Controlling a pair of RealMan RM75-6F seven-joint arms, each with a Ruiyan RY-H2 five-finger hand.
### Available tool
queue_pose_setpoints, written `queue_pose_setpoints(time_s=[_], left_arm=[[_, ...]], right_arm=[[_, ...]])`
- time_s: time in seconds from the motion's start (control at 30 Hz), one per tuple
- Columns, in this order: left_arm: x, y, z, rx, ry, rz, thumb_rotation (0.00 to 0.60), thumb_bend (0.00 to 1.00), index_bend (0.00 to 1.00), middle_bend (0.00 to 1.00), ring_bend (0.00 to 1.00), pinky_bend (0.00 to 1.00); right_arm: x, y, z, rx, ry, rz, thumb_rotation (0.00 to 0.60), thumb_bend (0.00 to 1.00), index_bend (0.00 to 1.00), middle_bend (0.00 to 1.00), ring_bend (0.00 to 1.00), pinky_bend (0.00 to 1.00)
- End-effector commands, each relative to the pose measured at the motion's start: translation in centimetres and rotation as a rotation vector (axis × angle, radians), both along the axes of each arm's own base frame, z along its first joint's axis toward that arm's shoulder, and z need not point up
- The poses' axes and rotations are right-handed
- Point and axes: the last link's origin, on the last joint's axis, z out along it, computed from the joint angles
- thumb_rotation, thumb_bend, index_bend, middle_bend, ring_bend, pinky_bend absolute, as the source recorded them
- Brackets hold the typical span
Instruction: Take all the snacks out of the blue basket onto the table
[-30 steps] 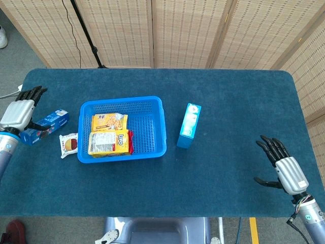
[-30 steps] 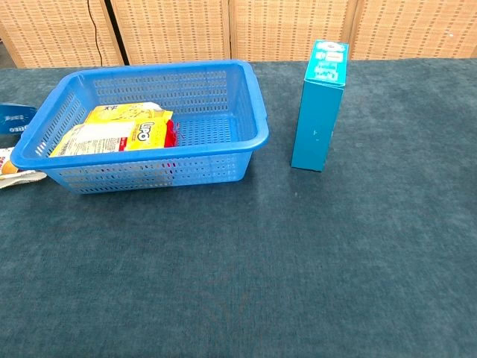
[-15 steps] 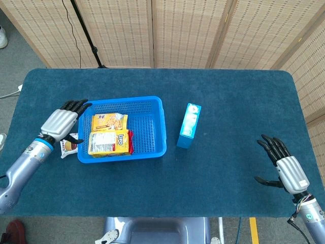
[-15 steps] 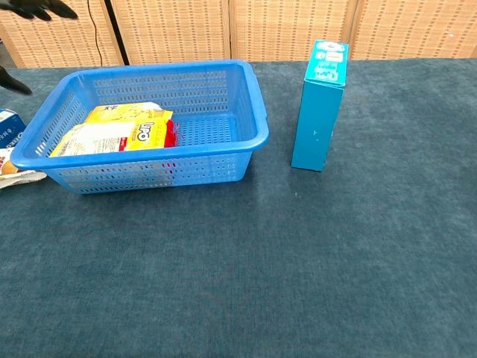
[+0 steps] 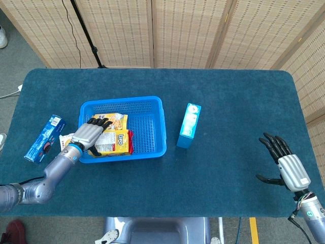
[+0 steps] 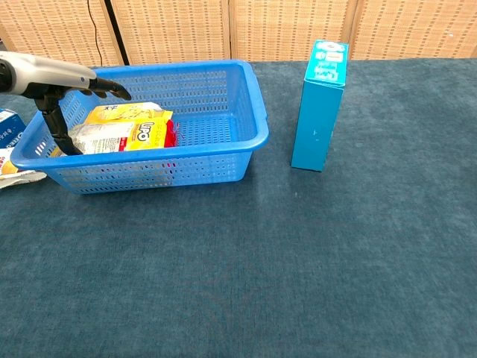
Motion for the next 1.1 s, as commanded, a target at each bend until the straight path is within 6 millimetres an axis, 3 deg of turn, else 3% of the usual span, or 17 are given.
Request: queue_pose_setpoints(time_s=[0.03, 0.33, 0.4, 0.43, 0.47, 0.53, 0.63, 0.7, 0.83, 1.1], left_arm=[[-0.2, 0.2, -0.6, -0.010, 0.015, 0.004, 0.600, 0.00, 0.00, 0.00, 0.00, 0.00], [0.1, 0.6, -2.1, -0.013, 0.038, -0.003, 0.600, 0.00, 0.00, 0.00, 0.00, 0.01], [0.4, 0.9, -2.4, 0.004, 0.038, -0.013, 0.600, 0.00, 0.00, 0.00, 0.03, 0.12], [0.6, 1.0, -2.5, 0.022, 0.029, -0.022, 0.600, 0.03, 0.02, 0.05, 0.11, 0.24], [0.7, 1.0, -2.6, 0.028, 0.020, -0.025, 0.600, 0.06, 0.05, 0.09, 0.17, 0.32], [0.8, 1.1, -2.7, 0.043, 0.011, -0.037, 0.600, 0.23, 0.25, 0.25, 0.34, 0.47], [0.8, 1.3, -2.5, 0.073, 0.010, -0.061, 0.600, 0.36, 0.46, 0.38, 0.43, 0.55], [0.8, 1.3, -2.4, 0.079, 0.012, -0.065, 0.600, 0.40, 0.52, 0.43, 0.47, 0.58], [0.8, 1.4, -1.7, 0.111, -0.008, -0.073, 0.600, 0.41, 0.53, 0.44, 0.48, 0.58], [1.9, 1.1, 2.5, 0.222, -0.162, -0.145, 0.600, 0.41, 0.53, 0.44, 0.48, 0.58]], right_arm=[[0.0, 0.0, -0.1, 0.001, 0.001, -0.001, 0.600, 0.00, 0.00, 0.00, 0.00, 0.00], [0.0, -0.1, -0.2, 0.008, 0.003, -0.003, 0.600, 0.00, 0.00, 0.00, 0.00, 0.00], [-0.1, -0.2, -0.2, 0.009, 0.002, -0.004, 0.600, 0.00, 0.00, 0.00, 0.00, 0.00], [-0.1, -0.2, -0.2, 0.009, 0.001, -0.005, 0.600, 0.00, 0.00, 0.00, 0.00, 0.00], [-0.1, -0.2, -0.2, 0.010, 0.000, -0.006, 0.600, 0.00, 0.00, 0.00, 0.00, 0.00], [-0.1, -0.2, -0.2, 0.010, -0.001, -0.005, 0.600, 0.00, 0.00, 0.00, 0.00, 0.00], [-0.1, -0.2, -0.1, 0.015, -0.007, -0.005, 0.600, 0.00, 0.00, 0.00, 0.00, 0.00], [-0.1, -0.2, -0.2, 0.017, -0.007, -0.004, 0.600, 0.00, 0.00, 0.00, 0.00, 0.00], [0.0, -0.1, -0.2, 0.017, -0.007, 0.000, 0.600, 0.00, 0.00, 0.00, 0.00, 0.00], [0.2, 0.1, -0.2, 0.019, -0.011, 0.008, 0.600, 0.00, 0.00, 0.00, 0.00, 0.00]])
